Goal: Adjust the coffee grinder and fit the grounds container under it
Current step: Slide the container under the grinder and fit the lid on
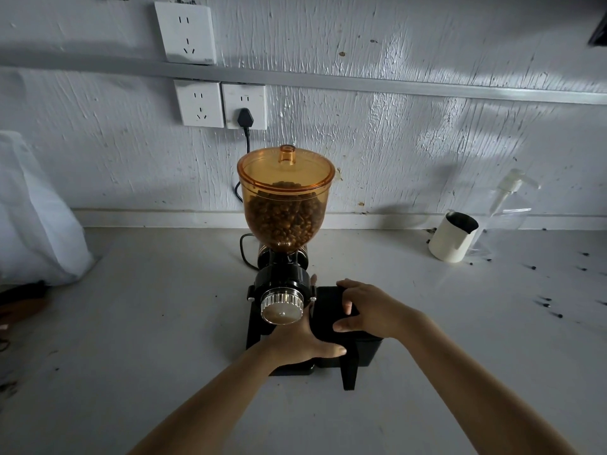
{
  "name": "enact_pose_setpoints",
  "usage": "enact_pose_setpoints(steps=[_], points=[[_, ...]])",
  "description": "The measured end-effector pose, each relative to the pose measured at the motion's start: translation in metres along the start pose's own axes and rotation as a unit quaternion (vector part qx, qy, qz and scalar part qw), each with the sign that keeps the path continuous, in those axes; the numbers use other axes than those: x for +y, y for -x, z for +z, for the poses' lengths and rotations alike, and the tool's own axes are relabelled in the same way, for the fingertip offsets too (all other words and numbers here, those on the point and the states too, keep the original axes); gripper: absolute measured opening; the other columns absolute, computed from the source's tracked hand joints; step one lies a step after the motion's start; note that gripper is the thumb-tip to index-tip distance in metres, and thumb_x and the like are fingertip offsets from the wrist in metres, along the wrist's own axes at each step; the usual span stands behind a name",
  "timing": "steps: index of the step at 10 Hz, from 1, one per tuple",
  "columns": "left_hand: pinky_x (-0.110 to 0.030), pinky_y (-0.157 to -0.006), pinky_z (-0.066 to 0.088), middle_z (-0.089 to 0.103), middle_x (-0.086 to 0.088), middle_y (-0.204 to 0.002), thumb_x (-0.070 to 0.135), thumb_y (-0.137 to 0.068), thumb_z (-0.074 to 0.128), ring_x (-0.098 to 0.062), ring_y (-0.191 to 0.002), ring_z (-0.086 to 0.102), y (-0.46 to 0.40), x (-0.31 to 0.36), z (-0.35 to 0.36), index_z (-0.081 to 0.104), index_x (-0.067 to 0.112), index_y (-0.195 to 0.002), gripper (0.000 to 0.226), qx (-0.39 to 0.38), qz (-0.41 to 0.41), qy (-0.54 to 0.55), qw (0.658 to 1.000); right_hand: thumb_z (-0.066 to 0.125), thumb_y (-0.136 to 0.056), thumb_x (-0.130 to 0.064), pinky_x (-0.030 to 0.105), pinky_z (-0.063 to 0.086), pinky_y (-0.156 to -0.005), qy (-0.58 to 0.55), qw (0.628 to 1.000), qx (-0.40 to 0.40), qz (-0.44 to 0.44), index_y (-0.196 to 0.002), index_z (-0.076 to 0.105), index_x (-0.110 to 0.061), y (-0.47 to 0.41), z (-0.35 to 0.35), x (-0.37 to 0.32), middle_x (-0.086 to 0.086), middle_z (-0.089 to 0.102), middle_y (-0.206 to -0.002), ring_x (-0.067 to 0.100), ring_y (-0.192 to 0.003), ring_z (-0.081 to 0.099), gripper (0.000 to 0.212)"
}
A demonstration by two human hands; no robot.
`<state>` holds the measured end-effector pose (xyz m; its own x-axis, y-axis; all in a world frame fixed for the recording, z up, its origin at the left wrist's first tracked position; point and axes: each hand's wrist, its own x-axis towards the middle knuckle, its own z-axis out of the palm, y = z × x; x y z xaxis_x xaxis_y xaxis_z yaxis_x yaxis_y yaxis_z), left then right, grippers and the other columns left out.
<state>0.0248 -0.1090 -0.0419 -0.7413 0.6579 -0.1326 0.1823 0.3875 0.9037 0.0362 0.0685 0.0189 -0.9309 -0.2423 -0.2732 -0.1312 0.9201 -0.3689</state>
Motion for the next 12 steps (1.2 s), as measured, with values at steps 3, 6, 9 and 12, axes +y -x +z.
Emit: enact_pose_setpoints(steps=[3, 6, 9, 12], points=[[-0.040, -0.123, 0.007, -0.006, 0.014, -0.161, 0.034, -0.103, 0.031, -0.005, -0.147, -0.004, -0.011, -0.005, 0.004, 0.001, 0.034, -0.151, 0.056, 0.031, -0.015, -0.081, 0.996, 0.071, -0.076, -0.037, 0.030, 0.027, -0.105, -0.023, 1.000, 0.015, 0.006, -0.093, 0.063, -0.008, -0.002, 0.002, 0.000, 0.012, 0.043, -0.145, 0.023, -0.139, 0.030, 0.034], [-0.045, -0.122, 0.003, -0.013, 0.023, -0.158, 0.037, -0.103, 0.026, -0.007, -0.147, -0.011, -0.011, -0.007, 0.003, -0.004, 0.037, -0.150, 0.056, 0.014, -0.034, -0.132, 0.991, 0.076, -0.073, -0.030, 0.038, 0.047, -0.093, -0.048, 0.997, 0.016, 0.057, -0.115, 0.047, -0.026, 0.019, -0.019, 0.023, 0.004, 0.054, -0.129, 0.026, -0.113, 0.053, 0.051], [-0.042, -0.122, 0.007, -0.012, 0.019, -0.159, 0.031, -0.104, 0.027, -0.004, -0.147, -0.007, -0.009, -0.003, 0.006, -0.002, 0.030, -0.152, 0.056, 0.024, -0.018, -0.166, 0.986, 0.066, -0.083, -0.032, 0.032, 0.023, -0.112, 0.062, 0.995, -0.034, 0.065, -0.147, 0.022, -0.020, 0.019, -0.020, 0.023, 0.001, 0.029, -0.155, 0.020, -0.141, 0.028, 0.079], [-0.044, -0.122, 0.007, -0.016, 0.020, -0.159, 0.036, -0.104, 0.024, -0.004, -0.147, -0.008, -0.008, -0.003, 0.003, -0.005, 0.030, -0.152, 0.057, 0.007, -0.020, -0.191, 0.981, 0.068, -0.080, -0.039, 0.037, 0.027, -0.113, 0.128, 0.988, -0.060, 0.063, -0.148, 0.020, -0.018, 0.013, -0.022, 0.020, 0.001, 0.024, -0.157, 0.023, -0.138, 0.033, 0.085]])
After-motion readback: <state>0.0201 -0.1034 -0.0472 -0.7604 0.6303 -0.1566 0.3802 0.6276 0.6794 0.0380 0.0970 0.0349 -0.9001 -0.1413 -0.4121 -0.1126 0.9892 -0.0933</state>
